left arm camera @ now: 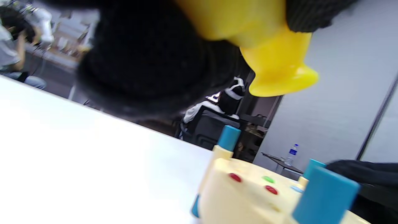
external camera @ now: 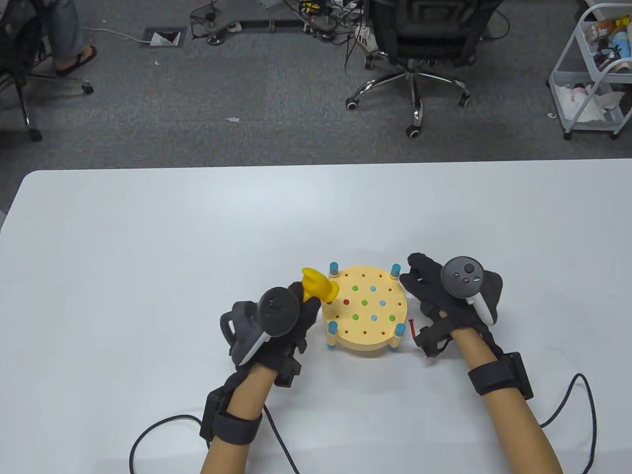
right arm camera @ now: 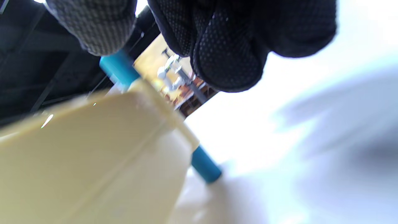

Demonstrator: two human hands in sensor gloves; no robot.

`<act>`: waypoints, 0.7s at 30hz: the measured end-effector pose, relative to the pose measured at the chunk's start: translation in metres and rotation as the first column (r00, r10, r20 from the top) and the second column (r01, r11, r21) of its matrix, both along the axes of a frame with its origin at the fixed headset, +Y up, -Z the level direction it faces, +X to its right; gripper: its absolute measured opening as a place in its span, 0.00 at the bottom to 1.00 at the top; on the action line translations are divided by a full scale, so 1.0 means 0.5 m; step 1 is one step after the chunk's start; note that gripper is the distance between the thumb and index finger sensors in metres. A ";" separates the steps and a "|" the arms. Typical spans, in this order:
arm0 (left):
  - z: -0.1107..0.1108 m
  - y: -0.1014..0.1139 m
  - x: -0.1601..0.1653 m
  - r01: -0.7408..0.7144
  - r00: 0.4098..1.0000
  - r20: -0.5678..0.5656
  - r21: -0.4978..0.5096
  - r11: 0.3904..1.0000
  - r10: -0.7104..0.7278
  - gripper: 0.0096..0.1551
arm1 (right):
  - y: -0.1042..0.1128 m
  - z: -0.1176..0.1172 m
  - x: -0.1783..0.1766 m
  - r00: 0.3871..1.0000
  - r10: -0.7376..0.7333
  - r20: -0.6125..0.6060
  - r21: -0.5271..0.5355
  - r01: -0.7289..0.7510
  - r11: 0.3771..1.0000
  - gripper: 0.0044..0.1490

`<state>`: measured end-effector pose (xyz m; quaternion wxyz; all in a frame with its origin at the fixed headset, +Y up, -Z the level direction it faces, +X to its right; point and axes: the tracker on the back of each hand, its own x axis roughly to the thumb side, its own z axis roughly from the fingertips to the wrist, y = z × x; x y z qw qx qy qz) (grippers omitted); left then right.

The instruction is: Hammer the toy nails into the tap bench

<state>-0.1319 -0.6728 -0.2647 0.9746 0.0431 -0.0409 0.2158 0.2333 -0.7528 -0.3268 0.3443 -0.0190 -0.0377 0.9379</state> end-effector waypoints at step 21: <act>-0.002 -0.027 -0.031 -0.012 0.999 -0.038 -0.052 0.999 0.010 0.38 | -0.051 0.074 -0.100 0.724 0.672 -0.155 -0.051 -0.685 0.726 0.32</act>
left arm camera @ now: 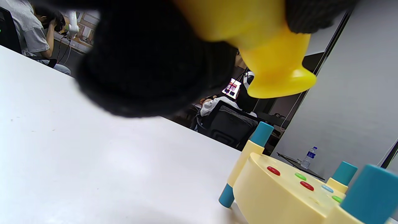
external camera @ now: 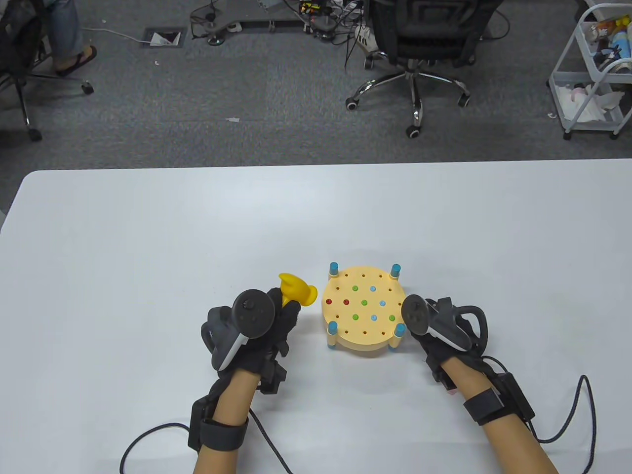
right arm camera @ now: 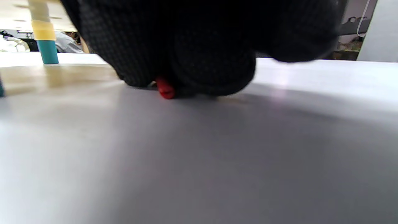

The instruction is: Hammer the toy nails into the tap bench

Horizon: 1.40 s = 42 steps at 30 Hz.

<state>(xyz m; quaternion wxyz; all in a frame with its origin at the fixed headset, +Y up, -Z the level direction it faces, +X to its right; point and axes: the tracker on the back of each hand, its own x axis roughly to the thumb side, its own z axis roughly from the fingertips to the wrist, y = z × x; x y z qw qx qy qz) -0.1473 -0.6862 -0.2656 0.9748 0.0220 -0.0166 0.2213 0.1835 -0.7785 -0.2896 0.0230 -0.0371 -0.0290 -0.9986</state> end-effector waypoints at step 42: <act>-0.002 -0.012 0.020 0.059 0.998 0.036 -0.008 0.998 -0.059 0.38 | 0.186 0.061 -0.197 0.942 -0.052 -0.331 0.028 0.065 0.998 0.25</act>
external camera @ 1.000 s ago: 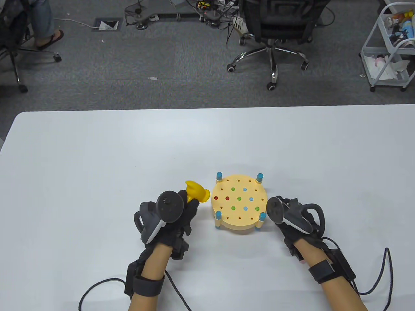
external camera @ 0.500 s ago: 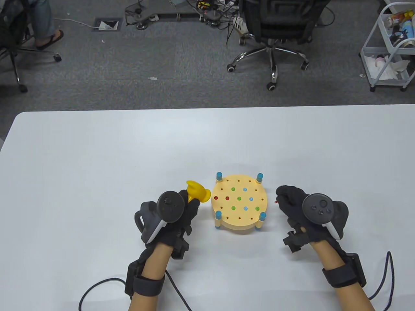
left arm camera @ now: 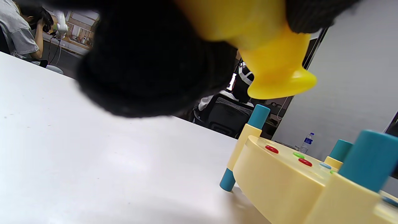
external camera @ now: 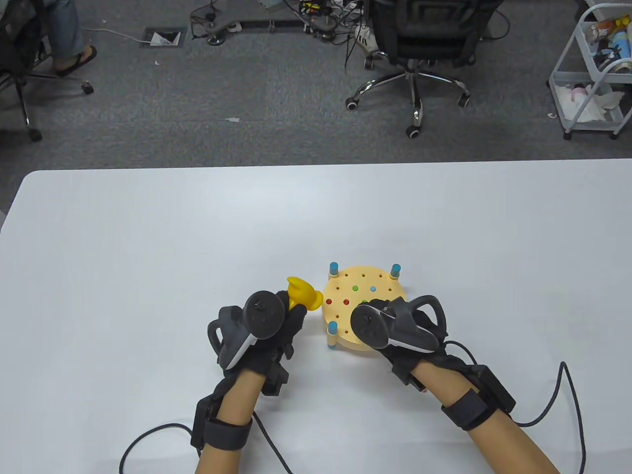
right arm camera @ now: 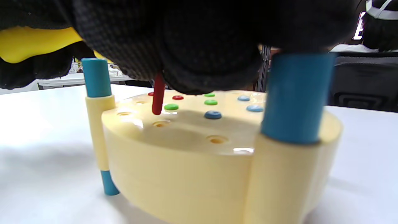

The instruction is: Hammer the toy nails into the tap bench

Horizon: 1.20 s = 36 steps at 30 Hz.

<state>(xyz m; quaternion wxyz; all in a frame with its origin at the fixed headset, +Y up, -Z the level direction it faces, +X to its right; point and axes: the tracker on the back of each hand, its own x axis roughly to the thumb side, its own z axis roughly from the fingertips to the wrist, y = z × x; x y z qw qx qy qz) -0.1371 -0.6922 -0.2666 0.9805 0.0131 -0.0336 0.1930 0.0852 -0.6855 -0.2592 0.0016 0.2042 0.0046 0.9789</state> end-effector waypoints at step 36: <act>0.029 0.020 0.067 0.032 0.986 0.152 0.198 0.980 -0.063 0.37 | -0.025 -0.121 0.189 0.838 -0.409 0.362 0.200 0.359 0.912 0.47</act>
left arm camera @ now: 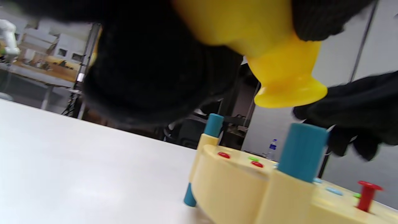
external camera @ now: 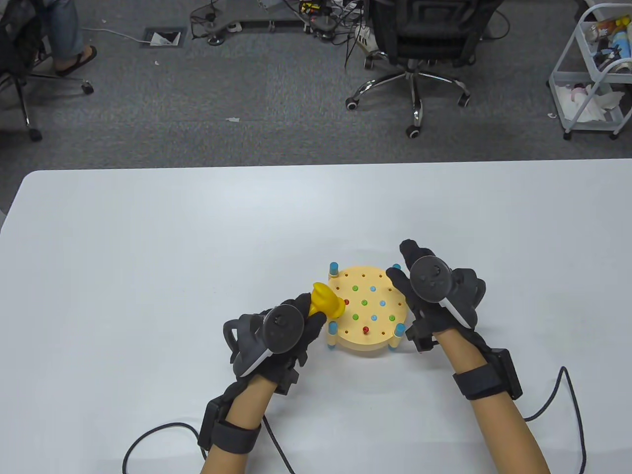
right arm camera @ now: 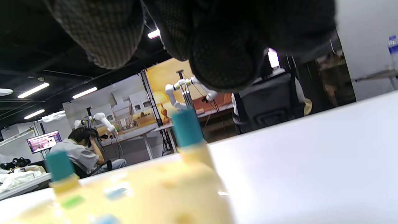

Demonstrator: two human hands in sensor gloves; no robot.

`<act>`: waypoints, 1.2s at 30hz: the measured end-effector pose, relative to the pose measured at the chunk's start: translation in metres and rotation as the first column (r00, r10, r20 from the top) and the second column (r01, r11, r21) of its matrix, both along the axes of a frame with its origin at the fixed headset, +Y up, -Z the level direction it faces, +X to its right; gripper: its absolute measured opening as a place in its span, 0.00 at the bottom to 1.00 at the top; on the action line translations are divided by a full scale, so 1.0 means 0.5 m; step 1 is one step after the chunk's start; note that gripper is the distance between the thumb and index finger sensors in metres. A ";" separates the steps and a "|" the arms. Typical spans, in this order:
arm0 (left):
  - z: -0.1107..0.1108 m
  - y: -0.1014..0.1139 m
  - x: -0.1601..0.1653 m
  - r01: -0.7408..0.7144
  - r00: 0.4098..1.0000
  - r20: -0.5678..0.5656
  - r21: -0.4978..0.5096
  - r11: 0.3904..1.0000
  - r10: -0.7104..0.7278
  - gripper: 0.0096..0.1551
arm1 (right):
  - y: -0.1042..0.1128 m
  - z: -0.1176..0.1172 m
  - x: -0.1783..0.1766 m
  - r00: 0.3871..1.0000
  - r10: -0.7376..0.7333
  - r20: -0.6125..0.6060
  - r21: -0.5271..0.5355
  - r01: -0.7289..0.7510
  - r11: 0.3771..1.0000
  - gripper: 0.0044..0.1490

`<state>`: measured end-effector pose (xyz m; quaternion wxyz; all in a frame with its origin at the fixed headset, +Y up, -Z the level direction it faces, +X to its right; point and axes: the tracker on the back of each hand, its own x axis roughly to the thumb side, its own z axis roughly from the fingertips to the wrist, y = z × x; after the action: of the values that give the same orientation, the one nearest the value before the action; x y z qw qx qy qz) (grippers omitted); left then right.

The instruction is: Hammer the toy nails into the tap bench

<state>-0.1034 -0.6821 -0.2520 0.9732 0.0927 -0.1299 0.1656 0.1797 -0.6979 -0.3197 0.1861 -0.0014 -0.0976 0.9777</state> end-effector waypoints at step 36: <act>0.056 -0.016 0.226 0.670 0.739 -0.089 -0.007 0.742 -0.668 0.37 | -0.097 -0.040 -0.004 0.996 -0.073 -0.049 -0.084 0.069 0.994 0.34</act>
<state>0.0098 -0.6902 -0.2241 0.9712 0.0592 -0.1148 -0.2005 0.1774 -0.7463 -0.3394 0.2230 0.0131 -0.0523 0.9733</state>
